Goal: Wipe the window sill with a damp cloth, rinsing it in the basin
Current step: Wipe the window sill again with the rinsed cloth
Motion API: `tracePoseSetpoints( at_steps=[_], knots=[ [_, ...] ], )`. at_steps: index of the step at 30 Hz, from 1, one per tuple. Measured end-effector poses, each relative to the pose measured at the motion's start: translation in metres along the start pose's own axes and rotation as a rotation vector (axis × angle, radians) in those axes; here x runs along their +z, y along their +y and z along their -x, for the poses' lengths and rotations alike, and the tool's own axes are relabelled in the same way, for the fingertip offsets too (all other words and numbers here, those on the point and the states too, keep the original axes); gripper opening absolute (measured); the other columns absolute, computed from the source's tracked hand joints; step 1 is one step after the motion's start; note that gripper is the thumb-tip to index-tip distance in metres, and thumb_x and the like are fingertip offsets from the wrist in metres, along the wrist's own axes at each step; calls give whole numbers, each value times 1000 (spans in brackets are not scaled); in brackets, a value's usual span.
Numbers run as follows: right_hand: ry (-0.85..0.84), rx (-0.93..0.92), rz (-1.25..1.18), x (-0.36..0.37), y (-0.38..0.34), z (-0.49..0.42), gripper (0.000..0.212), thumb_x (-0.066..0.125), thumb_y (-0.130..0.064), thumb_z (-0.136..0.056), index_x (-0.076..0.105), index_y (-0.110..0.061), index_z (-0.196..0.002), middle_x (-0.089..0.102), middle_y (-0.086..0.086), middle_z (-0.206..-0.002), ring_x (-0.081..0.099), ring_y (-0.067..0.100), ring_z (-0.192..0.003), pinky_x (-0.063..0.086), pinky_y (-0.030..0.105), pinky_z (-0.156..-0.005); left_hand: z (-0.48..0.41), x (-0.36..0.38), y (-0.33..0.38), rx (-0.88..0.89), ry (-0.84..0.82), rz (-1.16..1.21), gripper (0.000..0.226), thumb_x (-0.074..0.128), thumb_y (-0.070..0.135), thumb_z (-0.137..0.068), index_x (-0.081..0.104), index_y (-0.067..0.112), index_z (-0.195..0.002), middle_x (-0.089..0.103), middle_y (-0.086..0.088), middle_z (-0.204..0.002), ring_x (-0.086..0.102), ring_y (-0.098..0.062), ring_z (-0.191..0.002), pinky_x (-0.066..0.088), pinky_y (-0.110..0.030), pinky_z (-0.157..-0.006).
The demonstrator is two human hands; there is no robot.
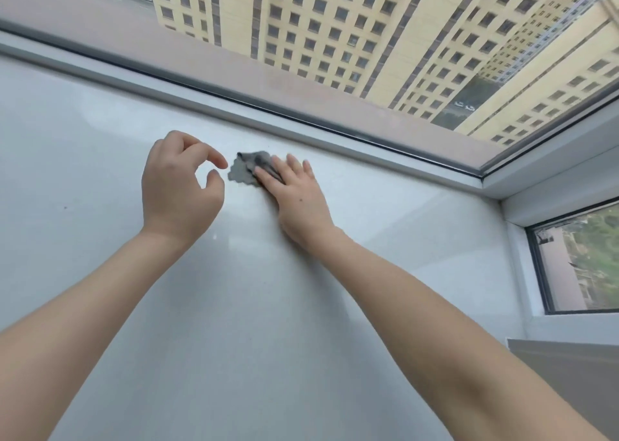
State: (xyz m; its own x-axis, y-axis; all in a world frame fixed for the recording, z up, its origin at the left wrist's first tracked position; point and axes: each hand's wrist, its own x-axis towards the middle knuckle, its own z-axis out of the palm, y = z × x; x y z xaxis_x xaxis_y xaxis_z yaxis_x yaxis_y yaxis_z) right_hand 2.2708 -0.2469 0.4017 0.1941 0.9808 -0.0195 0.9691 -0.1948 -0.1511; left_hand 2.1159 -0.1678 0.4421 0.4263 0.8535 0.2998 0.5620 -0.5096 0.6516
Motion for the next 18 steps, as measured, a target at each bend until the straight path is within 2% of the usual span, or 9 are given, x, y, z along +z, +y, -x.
tracePoseSetpoints(
  at_steps=[1, 3, 6, 8, 13, 15, 18],
  knots=[
    [-23, 75, 11, -3, 3, -13, 57, 17, -16, -88, 42, -18, -140, 37, 15, -146, 30, 39, -133, 15, 48, -113, -2, 2, 1, 5, 6, 6, 22, 47, 9, -71, 67, 11, -82, 45, 0, -87, 44, -21, -83, 26, -21, -73],
    [22, 136, -26, -3, 17, -12, 62, 13, -17, -85, 45, -15, -138, 42, 15, -142, 35, 38, -130, 22, 45, -111, -2, 6, 3, 20, 2, 23, 23, 46, 7, -71, 66, 10, -82, 46, -1, -87, 43, -20, -82, 25, -20, -72],
    [185, 315, -57, -1, 85, 32, 53, 35, -4, -82, 53, -11, -131, 49, 14, -137, 43, 37, -125, 33, 40, -108, 2, 12, 8, 79, -41, 37, 24, 45, 2, -71, 67, 8, -80, 51, -8, -86, 47, -24, -83, 25, -20, -71],
    [219, 460, 1, -9, 136, 68, 56, 43, 5, -79, 52, -12, -132, 48, 11, -139, 42, 35, -126, 33, 36, -107, 3, 16, 12, 102, -59, 35, 25, 45, 1, -71, 67, 7, -79, 54, -12, -87, 49, -28, -85, 25, -20, -71],
    [231, 685, 64, -21, 196, 116, 58, 40, 5, -83, 47, -15, -137, 43, 7, -143, 39, 31, -126, 35, 37, -101, 5, 33, 19, 107, -74, 28, 26, 44, 1, -71, 67, 7, -80, 55, -13, -89, 50, -30, -86, 26, -22, -71],
    [185, 793, 102, -23, 209, 127, 60, 38, 3, -83, 42, -16, -140, 41, 9, -143, 37, 31, -127, 32, 39, -105, 11, 38, 23, 125, -93, 25, 26, 44, 1, -71, 67, 7, -80, 55, -13, -89, 49, -29, -86, 25, -22, -71],
    [-52, 931, 361, -37, 227, 143, 53, 37, -3, -86, 36, -8, -139, 46, 19, -133, 42, 35, -120, 28, 42, -107, 20, 41, 29, 153, -108, 30, 25, 45, 2, -72, 67, 8, -80, 55, -12, -89, 49, -29, -85, 26, -22, -72]
  ],
)
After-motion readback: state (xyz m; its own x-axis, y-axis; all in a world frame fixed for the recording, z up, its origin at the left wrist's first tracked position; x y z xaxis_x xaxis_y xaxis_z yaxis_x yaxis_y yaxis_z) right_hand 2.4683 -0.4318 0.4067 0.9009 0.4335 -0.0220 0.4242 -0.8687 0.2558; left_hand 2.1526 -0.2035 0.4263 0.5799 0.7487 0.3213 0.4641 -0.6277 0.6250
